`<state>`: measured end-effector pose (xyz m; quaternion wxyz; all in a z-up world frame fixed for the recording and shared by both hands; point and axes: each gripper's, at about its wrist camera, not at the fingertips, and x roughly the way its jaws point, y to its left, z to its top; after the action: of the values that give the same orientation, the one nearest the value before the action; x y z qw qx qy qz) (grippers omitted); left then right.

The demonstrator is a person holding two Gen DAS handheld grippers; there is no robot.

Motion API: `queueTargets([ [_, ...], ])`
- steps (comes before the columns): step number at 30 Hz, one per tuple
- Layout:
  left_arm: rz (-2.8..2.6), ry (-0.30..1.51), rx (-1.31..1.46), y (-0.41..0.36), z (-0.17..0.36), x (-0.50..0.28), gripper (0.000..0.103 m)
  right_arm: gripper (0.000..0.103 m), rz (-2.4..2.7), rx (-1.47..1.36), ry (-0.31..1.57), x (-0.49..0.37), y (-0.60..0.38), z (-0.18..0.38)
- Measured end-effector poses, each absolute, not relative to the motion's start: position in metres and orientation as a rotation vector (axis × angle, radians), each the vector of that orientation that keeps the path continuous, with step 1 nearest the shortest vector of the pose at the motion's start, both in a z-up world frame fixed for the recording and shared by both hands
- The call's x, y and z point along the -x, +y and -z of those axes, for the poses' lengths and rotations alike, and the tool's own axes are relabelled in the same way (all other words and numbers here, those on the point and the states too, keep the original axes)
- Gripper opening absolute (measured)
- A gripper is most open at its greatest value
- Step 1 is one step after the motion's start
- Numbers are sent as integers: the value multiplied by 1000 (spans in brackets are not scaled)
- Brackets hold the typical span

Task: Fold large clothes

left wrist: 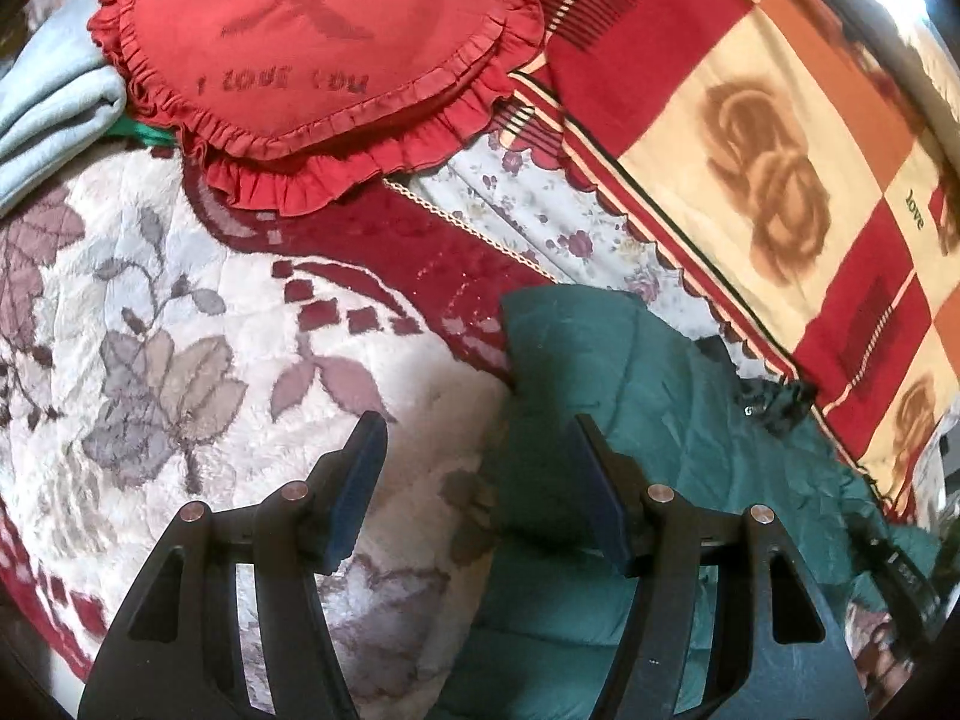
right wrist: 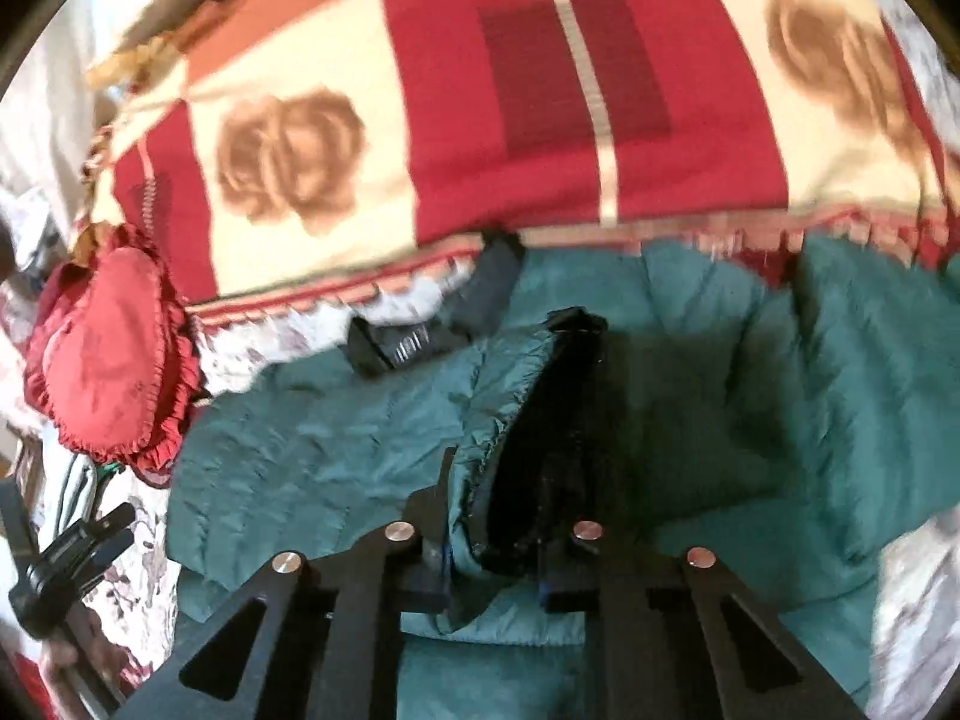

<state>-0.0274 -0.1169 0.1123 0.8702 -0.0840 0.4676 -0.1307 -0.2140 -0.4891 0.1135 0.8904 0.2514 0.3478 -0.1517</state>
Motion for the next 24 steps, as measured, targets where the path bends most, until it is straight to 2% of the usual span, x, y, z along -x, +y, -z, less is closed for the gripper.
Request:
queueTargets([
  [5,286,974,141,-130,-111,30,62,13,407,-353,659,225,-492,-148],
  [9,308,982,118,-146,-106,31,62,13,470,-312,671,224,-504,-148],
  [14,333,1019,32,-177,-90,32,63,13,553,-234,741,206,-512,-124],
  [19,318,1039,-27,-194,-69,30,63,14,526,-341,859,198,-527,-85],
  [21,318,1049,-23,-195,-64,28,63,33,520,-404,905,203,-533,-75],
  [22,315,1051,-21,-194,-63,27,63,57,535,-423,904,208,-537,-75],
  [23,315,1051,-18,-193,-62,26,63,66,541,-439,877,215,-538,-79],
  [24,317,1054,-14,-192,-62,25,63,66,547,-446,857,220,-538,-84],
])
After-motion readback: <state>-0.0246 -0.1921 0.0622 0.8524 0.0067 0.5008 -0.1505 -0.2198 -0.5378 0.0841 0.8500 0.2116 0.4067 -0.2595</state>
